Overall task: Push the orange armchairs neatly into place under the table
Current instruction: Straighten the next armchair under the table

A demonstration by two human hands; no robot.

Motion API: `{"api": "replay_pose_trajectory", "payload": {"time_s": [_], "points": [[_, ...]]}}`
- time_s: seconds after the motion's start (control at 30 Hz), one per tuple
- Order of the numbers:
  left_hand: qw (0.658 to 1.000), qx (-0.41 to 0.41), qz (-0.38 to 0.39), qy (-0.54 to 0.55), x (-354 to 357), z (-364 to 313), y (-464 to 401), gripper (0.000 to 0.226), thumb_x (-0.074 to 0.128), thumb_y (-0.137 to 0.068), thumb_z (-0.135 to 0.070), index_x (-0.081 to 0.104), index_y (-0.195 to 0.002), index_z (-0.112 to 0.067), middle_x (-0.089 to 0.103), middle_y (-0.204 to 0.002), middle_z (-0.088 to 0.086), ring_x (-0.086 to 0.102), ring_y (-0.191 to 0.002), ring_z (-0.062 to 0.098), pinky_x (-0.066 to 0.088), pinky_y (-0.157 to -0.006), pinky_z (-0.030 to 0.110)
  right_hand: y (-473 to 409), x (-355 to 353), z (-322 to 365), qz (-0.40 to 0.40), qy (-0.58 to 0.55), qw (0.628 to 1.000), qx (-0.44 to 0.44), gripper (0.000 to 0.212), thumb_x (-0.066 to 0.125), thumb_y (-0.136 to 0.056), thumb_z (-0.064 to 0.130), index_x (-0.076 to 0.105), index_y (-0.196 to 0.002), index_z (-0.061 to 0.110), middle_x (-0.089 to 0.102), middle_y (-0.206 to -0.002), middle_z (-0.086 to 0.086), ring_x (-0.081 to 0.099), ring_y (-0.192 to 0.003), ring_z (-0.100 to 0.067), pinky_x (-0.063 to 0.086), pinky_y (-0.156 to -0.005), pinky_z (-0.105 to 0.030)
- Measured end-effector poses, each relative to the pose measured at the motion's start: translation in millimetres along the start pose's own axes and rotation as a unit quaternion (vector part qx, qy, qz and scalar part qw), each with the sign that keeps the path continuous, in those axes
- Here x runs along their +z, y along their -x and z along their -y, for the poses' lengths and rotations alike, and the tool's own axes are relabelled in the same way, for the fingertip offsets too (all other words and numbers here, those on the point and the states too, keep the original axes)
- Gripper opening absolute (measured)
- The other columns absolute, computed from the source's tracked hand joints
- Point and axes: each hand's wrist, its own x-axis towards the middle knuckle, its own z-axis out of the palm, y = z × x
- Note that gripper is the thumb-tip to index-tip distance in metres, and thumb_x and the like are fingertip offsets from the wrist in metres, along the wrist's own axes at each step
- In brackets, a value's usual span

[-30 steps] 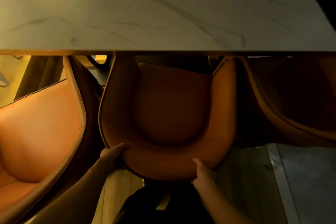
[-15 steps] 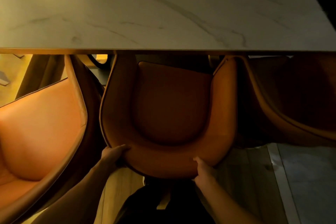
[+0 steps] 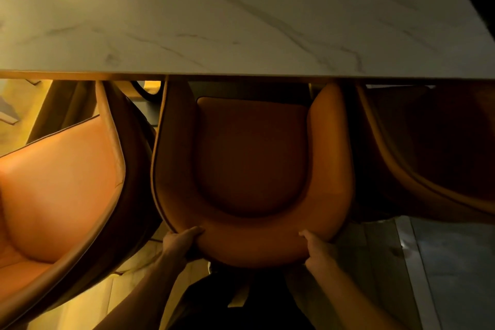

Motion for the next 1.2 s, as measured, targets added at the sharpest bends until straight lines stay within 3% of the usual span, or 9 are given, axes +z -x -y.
{"api": "replay_pose_trajectory", "payload": {"time_s": [0.13, 0.33, 0.5, 0.57, 0.67, 0.83, 0.93, 1.0, 1.2], "points": [[0.999, -0.009, -0.008, 0.032, 16, 14, 6, 0.073, 0.087, -0.071, -0.014, 0.047, -0.131, -0.004, 0.062, -0.117, 0.023, 0.067, -0.084, 0.042, 0.058, -0.047, 0.045, -4, -13, 15, 0.008, 0.006, 1.000, -0.015, 0.077, 0.079, -0.069, 0.002, 0.047, -0.136, 0.019, 0.052, -0.135, -0.017, 0.054, -0.117, -0.042, 0.047, -0.096, -0.062], [0.998, -0.010, -0.017, 0.058, 39, 31, 11, 0.078, 0.088, -0.068, -0.013, 0.046, -0.133, -0.006, 0.061, -0.121, 0.023, 0.065, -0.099, 0.046, 0.057, -0.078, 0.062, -11, -30, 36, 0.014, 0.015, 0.999, -0.028, 0.078, 0.080, -0.068, 0.002, 0.046, -0.137, 0.018, 0.053, -0.134, -0.018, 0.055, -0.115, -0.042, 0.049, -0.093, -0.061], [0.998, -0.012, -0.010, 0.061, 48, 44, 17, 0.075, 0.085, -0.072, -0.012, 0.045, -0.135, -0.002, 0.061, -0.123, 0.025, 0.064, -0.102, 0.048, 0.055, -0.084, 0.064, -15, -42, 39, 0.033, 0.009, 0.998, -0.047, 0.071, 0.076, -0.074, 0.003, 0.046, -0.137, 0.016, 0.054, -0.134, -0.017, 0.055, -0.115, -0.039, 0.049, -0.091, -0.053], [0.998, -0.012, -0.007, 0.057, 49, 48, 19, 0.073, 0.084, -0.074, -0.011, 0.045, -0.135, -0.002, 0.061, -0.123, 0.026, 0.064, -0.101, 0.048, 0.055, -0.083, 0.063, -16, -46, 39, 0.033, 0.007, 0.998, -0.051, 0.075, 0.076, -0.074, 0.004, 0.043, -0.140, 0.016, 0.052, -0.135, -0.017, 0.054, -0.116, -0.039, 0.049, -0.088, -0.052], [0.999, -0.008, -0.006, 0.049, 47, 53, 20, 0.071, 0.084, -0.075, -0.010, 0.046, -0.133, -0.001, 0.061, -0.123, 0.026, 0.065, -0.100, 0.048, 0.055, -0.083, 0.063, -18, -53, 34, 0.023, 0.007, 0.998, -0.050, 0.085, 0.078, -0.071, 0.003, 0.038, -0.144, 0.019, 0.049, -0.140, -0.018, 0.053, -0.119, -0.041, 0.047, -0.096, -0.057], [1.000, -0.011, -0.008, 0.026, 35, 57, 23, 0.068, 0.083, -0.075, -0.011, 0.047, -0.133, -0.002, 0.061, -0.122, 0.025, 0.065, -0.097, 0.046, 0.059, -0.069, 0.053, -10, -59, 21, 0.032, 0.010, 0.999, -0.036, 0.071, 0.074, -0.076, 0.000, 0.044, -0.139, 0.014, 0.051, -0.138, -0.018, 0.053, -0.119, -0.040, 0.046, -0.094, -0.053], [1.000, -0.011, -0.006, 0.014, 28, 58, 21, 0.071, 0.083, -0.075, -0.010, 0.044, -0.135, -0.004, 0.060, -0.123, 0.025, 0.065, -0.096, 0.046, 0.059, -0.069, 0.054, -8, -59, 12, 0.046, 0.017, 0.999, -0.023, 0.071, 0.072, -0.080, 0.000, 0.042, -0.142, 0.016, 0.049, -0.142, -0.016, 0.050, -0.124, -0.040, 0.042, -0.099, -0.053], [1.000, -0.011, -0.005, 0.012, 24, 58, 20, 0.072, 0.084, -0.075, -0.010, 0.045, -0.135, -0.005, 0.061, -0.118, 0.024, 0.066, -0.093, 0.045, 0.060, -0.068, 0.054, -7, -57, 8, 0.046, 0.017, 0.999, -0.018, 0.072, 0.072, -0.080, 0.000, 0.041, -0.143, 0.016, 0.047, -0.144, -0.016, 0.048, -0.126, -0.040, 0.040, -0.103, -0.055], [1.000, -0.003, 0.004, 0.006, 12, 54, 19, 0.071, 0.085, -0.073, -0.015, 0.046, -0.132, -0.009, 0.062, -0.097, 0.014, 0.067, -0.083, 0.040, 0.058, -0.047, 0.040, -1, -52, 0, 0.057, 0.019, 0.998, -0.012, 0.073, 0.072, -0.081, 0.004, 0.038, -0.145, 0.019, 0.046, -0.145, -0.015, 0.047, -0.127, -0.040, 0.039, -0.102, -0.055]]}}
